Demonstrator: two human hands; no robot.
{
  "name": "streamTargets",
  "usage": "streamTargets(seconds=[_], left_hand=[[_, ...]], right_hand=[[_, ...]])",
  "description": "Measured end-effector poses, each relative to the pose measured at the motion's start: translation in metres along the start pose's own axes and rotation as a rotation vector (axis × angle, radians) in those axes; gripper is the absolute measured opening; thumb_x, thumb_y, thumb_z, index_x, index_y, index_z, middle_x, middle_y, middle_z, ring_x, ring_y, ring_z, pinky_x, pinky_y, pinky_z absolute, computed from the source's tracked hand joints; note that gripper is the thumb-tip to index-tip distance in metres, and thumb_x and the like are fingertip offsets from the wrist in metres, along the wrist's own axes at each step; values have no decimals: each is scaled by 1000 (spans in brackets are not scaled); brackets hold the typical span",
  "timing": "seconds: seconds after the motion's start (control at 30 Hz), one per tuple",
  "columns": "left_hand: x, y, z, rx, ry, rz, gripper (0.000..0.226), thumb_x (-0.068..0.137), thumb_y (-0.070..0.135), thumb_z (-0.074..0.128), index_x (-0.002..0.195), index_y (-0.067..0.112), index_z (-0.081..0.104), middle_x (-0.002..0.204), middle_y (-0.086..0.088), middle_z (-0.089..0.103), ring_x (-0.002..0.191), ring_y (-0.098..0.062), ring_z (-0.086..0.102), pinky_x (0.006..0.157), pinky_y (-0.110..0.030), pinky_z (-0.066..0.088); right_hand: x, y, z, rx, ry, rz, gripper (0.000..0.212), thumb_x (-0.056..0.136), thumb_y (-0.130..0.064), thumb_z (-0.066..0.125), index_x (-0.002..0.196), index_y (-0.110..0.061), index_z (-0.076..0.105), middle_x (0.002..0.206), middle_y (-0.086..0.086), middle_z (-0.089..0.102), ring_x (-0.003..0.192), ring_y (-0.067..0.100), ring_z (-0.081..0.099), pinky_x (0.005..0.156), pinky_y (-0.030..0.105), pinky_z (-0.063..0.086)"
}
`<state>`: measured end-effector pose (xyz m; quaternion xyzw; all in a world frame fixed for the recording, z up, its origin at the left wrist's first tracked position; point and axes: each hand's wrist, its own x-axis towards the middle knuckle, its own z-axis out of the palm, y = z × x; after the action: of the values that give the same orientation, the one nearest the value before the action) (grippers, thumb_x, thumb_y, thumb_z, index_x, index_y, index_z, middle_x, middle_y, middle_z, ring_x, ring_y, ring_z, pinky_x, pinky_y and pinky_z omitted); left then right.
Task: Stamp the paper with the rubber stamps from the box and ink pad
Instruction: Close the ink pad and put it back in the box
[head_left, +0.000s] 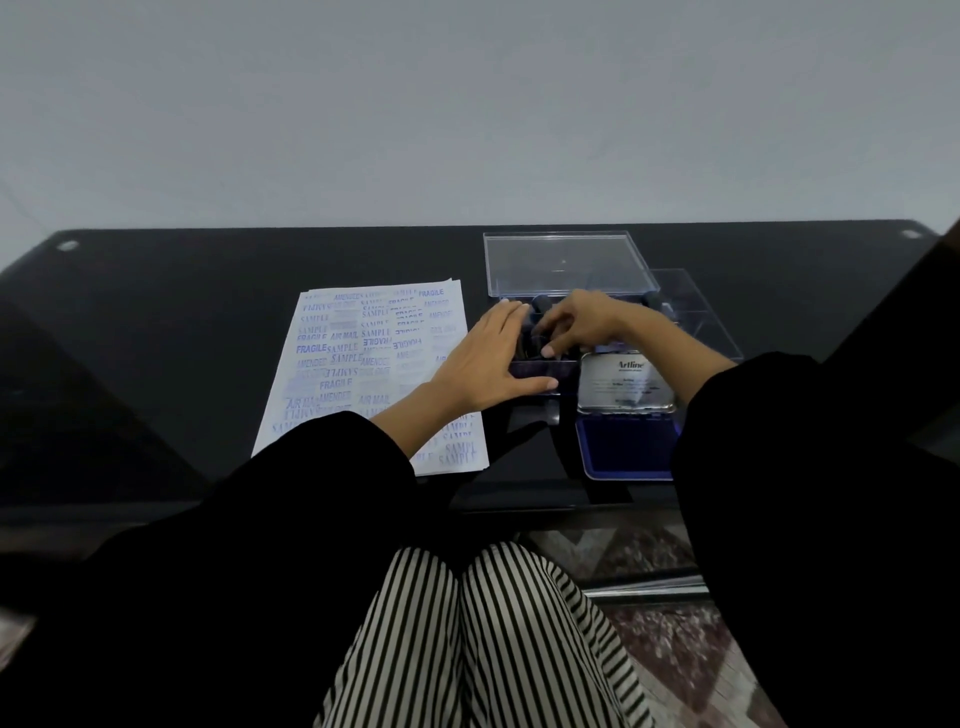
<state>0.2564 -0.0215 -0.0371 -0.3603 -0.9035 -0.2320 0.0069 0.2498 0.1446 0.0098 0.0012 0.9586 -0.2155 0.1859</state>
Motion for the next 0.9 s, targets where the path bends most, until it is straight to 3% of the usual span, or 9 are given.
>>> streamTargets(seconds=[0.13,0.2,0.27,0.4,0.5,0.6,0.67,0.8,0.9], left_hand=[[0,-1,1,-5,0,9,91,81,50,63,147,6,17,154,-7,18,145,-19,12,115,-25,13],[0,-2,1,-8,1,11,91,81,50,63,147,6,17,154,-7,18,145,-19,12,115,-25,13],[0,-3,1,-5,3,13,92,81,50,63,147,5,16,154,-7,17,145,-19,11,115,-25,12],[-1,-2,1,0,-6,19,92,81,50,63,146,4,18,153,-8,19,144,-20,13,116,-28,13],[-2,-3,0,-7,8,36,90,81,49,64,145,3,21,151,-9,23,143,-20,17,116,-28,15],[-2,-5,2,-2,3,35,93,81,50,63,146,2,18,152,-9,20,144,-22,14,117,-30,15],[-1,-5,4,1,2,31,93,81,50,63,146,2,17,153,-10,19,145,-22,13,117,-30,14],[0,-5,5,18,8,39,93,80,51,64,145,1,19,152,-9,21,144,-21,15,116,-27,14],[2,-8,6,37,-5,38,95,79,54,63,145,1,18,152,-10,21,144,-22,16,119,-33,18]], right_hand=[[0,0,3,50,81,0,33,79,-20,72,110,-10,67,109,13,67,97,27,63,88,36,49],[-1,0,2,127,112,5,28,80,-23,72,103,-9,69,99,10,68,71,19,61,70,31,51],[-1,-3,2,166,129,23,22,81,-26,70,97,-10,67,83,1,64,55,10,55,51,22,43],[1,-9,5,190,187,44,15,79,-25,73,80,-14,61,71,-5,57,53,9,54,45,18,39],[-2,-9,4,245,213,48,14,79,-19,73,85,-10,64,67,-2,56,55,10,47,37,11,38],[-1,-5,2,191,299,67,24,77,-27,75,91,-10,70,87,5,65,72,16,57,67,27,53],[0,-3,5,97,350,107,27,76,-35,74,92,-13,70,97,6,67,87,20,61,81,37,53],[-1,-5,16,-94,349,110,33,79,-43,69,100,-17,69,105,6,68,100,24,62,74,32,45],[-4,-7,20,-147,327,108,39,78,-45,69,104,-18,68,107,5,67,103,23,60,74,31,42]])
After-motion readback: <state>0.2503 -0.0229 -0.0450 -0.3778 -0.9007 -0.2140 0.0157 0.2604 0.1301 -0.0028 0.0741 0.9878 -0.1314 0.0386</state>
